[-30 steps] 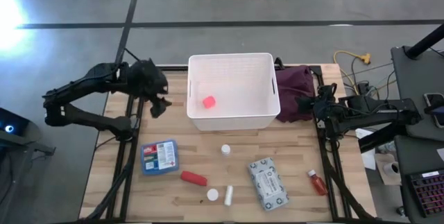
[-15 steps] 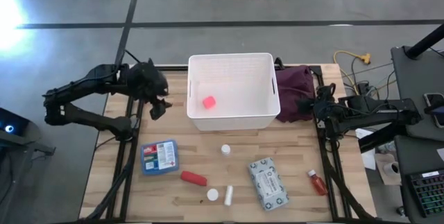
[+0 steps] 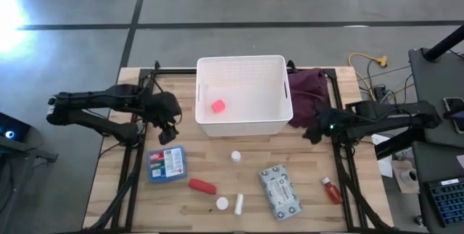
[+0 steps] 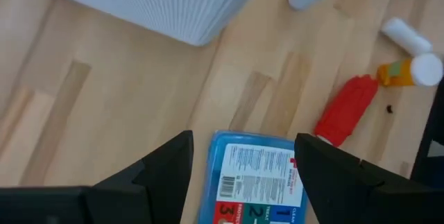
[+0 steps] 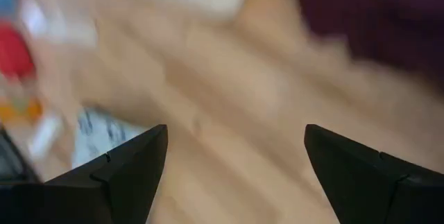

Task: Pick & place medical supplies in basket/bin
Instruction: Put the brown medicine bottle into the white bin

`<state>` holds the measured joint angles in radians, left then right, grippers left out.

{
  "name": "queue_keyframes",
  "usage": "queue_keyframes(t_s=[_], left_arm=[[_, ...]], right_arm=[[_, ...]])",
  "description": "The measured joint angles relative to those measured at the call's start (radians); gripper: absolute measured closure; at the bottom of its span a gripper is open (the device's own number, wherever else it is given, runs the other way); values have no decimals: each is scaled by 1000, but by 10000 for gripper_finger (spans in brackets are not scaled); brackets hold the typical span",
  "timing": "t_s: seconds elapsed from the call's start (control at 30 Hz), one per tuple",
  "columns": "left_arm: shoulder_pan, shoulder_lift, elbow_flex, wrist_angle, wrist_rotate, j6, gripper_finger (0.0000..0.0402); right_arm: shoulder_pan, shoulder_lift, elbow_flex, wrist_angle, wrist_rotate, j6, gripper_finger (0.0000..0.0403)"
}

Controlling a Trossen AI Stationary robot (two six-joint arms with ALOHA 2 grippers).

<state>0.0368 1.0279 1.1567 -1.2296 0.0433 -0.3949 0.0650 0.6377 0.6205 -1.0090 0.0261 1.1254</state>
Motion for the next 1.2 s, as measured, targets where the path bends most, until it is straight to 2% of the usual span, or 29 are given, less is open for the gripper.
queue_keyframes(t_s=[0.1, 0.3, 0.43, 0.53, 0.63, 0.77, 0.87, 1.0, 1.2], left_arm=[[-10, 0, -55, 32, -1, -52, 171], [-19, -1, -120, 89, 0, -97, 171], [-19, -1, -156, 153, -12, -53, 171], [-19, -1, -181, 182, -50, -13, 171], [-19, -2, -204, 181, -78, 15, 171], [-19, -15, -237, 181, -80, 46, 171], [-19, -34, -268, 181, -81, 62, 171], [-19, -70, -306, 179, -81, 64, 171], [-18, -127, -328, 180, -82, 68, 171]], right_arm=[[1, 73, 0, -73, -150, -1, 74], [39, 213, 5, -74, -367, 57, 74], [118, 324, 5, -68, -432, 135, 74], [180, 432, 5, -55, -472, 263, 74], [265, 541, 6, -54, -538, 373, 74], [405, 652, 24, -34, -620, 417, 74], [495, 705, 41, 67, -642, 477, 74], [571, 756, 45, 227, -603, 608, 74], [623, 840, 41, 255, -531, 678, 74]])
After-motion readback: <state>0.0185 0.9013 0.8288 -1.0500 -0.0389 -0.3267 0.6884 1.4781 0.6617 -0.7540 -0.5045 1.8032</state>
